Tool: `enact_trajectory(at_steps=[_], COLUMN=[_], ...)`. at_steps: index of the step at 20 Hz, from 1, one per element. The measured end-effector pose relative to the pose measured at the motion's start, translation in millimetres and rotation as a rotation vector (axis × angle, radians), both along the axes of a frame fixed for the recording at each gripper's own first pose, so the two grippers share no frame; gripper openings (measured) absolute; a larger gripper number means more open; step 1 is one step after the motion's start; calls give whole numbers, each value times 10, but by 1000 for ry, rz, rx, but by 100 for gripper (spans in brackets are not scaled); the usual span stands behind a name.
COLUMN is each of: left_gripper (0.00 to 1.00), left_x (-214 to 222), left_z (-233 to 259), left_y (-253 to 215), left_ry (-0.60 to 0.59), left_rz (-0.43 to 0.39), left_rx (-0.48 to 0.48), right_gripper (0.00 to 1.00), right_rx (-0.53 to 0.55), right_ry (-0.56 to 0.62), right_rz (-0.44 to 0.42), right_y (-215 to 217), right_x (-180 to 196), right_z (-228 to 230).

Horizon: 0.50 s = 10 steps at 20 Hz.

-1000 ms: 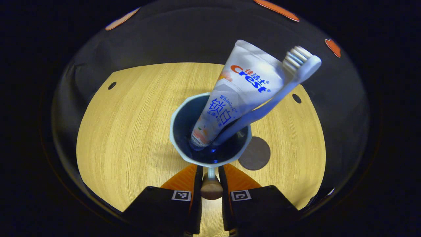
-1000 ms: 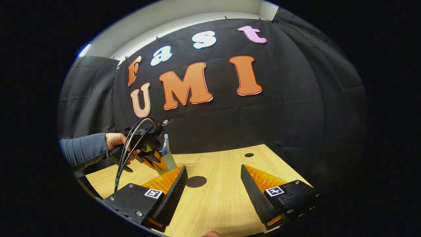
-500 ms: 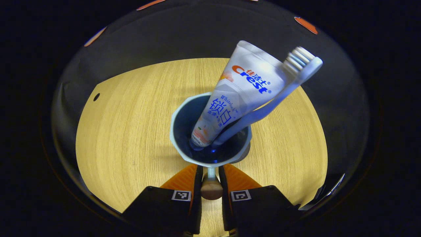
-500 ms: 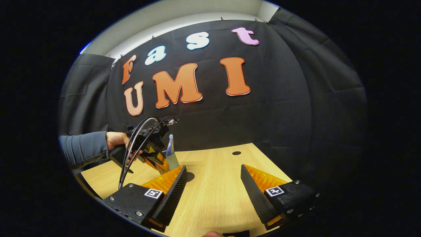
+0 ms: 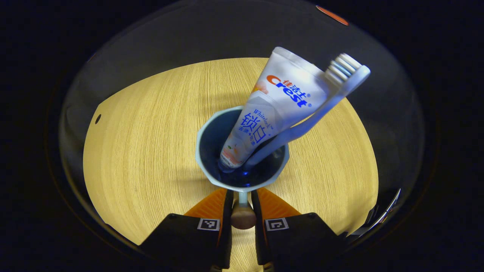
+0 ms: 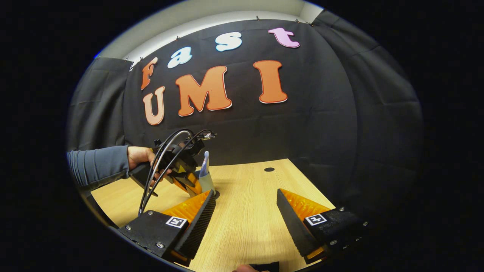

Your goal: Put the toothbrush and toothpaste on the desktop into the cup, then pick up the cup and place it on the coaster on the desktop.

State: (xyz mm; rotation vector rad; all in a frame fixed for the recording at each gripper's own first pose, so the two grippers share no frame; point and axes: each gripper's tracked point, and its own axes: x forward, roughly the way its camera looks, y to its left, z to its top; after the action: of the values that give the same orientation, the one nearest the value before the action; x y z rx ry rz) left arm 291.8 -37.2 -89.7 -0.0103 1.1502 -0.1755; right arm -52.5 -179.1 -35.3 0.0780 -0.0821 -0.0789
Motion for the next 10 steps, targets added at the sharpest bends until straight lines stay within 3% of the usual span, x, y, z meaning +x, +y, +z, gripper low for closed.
enact_trajectory(at_steps=[2, 7, 8, 10], left_gripper=[30, 35, 42, 70], left_x=[-34, 27, 50, 16], left_z=[45, 114, 161, 232], left_y=[-18, 59, 83, 141], left_ry=[3, -56, -82, -122], left_rz=[8, -63, -69, -83], left_rx=[-1, 17, 15, 4], right_gripper=[98, 98, 98, 98], right_rx=[-6, 12, 20, 20], right_ry=[6, 37, 37, 27], right_rz=[5, 35, 43, 53], right_y=[35, 165, 202, 286], right_x=[6, 65, 79, 94], right_z=[-8, -84, -76, -40])
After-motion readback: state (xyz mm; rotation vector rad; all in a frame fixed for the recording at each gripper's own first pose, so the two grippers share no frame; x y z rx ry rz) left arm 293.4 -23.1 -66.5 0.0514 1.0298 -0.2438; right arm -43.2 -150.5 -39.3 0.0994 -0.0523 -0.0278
